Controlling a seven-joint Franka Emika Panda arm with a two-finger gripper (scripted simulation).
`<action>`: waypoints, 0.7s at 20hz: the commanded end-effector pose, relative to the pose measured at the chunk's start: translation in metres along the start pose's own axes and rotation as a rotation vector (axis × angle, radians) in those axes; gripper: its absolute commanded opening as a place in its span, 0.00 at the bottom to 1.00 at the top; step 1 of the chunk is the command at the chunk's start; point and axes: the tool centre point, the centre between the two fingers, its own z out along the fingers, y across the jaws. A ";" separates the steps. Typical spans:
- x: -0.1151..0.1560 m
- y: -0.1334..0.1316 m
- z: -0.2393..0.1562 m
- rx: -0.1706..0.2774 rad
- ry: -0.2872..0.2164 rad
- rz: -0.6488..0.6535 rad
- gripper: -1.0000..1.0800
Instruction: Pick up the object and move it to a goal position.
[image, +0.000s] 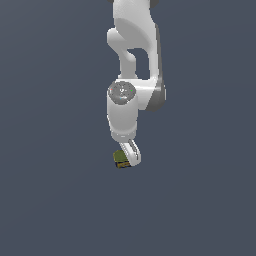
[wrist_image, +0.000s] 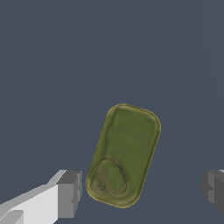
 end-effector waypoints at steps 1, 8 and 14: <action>0.001 -0.002 0.004 0.001 0.000 0.070 0.96; 0.002 -0.006 0.013 0.004 0.001 0.215 0.96; 0.003 -0.008 0.017 0.006 0.002 0.283 0.96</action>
